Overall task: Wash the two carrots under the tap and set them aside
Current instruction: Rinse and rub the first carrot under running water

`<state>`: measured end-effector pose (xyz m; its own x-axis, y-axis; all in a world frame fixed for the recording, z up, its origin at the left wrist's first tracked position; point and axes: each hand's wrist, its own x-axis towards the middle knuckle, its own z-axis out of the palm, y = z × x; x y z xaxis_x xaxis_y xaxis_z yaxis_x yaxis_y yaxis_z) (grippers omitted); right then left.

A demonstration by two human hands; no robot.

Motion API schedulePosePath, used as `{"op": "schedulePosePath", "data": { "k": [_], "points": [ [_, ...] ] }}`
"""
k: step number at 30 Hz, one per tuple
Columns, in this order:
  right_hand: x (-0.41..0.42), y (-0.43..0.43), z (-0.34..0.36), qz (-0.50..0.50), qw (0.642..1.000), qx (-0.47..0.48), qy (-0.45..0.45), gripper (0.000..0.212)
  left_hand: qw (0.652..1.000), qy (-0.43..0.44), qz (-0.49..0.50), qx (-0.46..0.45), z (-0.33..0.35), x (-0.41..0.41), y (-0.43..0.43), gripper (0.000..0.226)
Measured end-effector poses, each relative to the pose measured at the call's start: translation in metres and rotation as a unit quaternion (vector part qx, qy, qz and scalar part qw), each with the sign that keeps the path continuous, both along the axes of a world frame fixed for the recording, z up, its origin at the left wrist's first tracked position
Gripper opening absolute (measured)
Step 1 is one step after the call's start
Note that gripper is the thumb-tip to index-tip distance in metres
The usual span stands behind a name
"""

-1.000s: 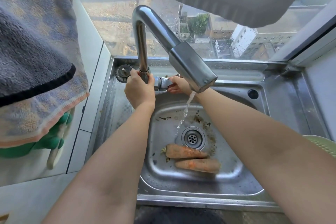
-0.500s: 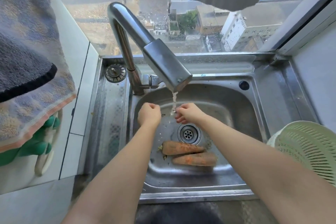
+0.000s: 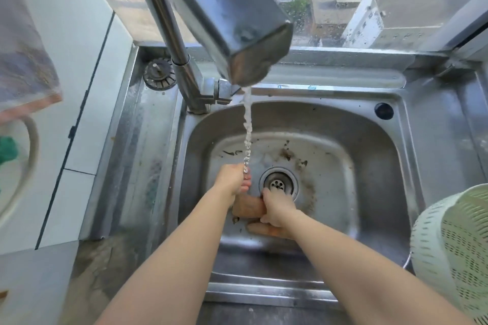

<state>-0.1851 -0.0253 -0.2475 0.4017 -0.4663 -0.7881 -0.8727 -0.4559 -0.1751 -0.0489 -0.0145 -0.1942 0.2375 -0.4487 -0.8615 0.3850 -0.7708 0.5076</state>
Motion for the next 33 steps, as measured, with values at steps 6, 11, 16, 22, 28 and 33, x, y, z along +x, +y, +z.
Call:
{"op": "schedulePosePath", "data": {
  "k": [6, 11, 16, 22, 28, 33],
  "points": [
    [-0.008, -0.016, 0.007, -0.032, 0.994, 0.035, -0.094, 0.057, 0.995, -0.099, 0.003, 0.006, -0.003, 0.001, 0.02, 0.02],
    [-0.008, -0.043, 0.047, -0.086, 0.977, 0.081, -0.175, 0.035, 0.967, -0.248, -0.05, 0.022, 0.012, 0.004, 0.037, 0.034],
    [0.0, -0.049, 0.12, -0.142, 0.955, 0.148, -0.216, 0.043, 0.976, -0.014, 0.21, -0.057, 0.05, -0.001, 0.034, 0.045],
    [0.0, -0.054, 0.164, -0.246, 0.892, 0.281, -0.257, 0.043, 0.945, -0.075, 0.316, -0.044, 0.085, -0.005, 0.015, 0.027],
    [-0.009, -0.075, 0.167, -0.384, 0.776, 0.274, -0.42, 0.033, 0.91, 0.034, 0.41, 0.056, 0.091, 0.0, 0.021, 0.051],
    [0.022, -0.052, 0.167, -0.441, 0.724, 0.166, -0.504, 0.016, 0.939, 0.135, 0.305, 0.087, 0.098, -0.01, 0.029, 0.033]
  ]
}}
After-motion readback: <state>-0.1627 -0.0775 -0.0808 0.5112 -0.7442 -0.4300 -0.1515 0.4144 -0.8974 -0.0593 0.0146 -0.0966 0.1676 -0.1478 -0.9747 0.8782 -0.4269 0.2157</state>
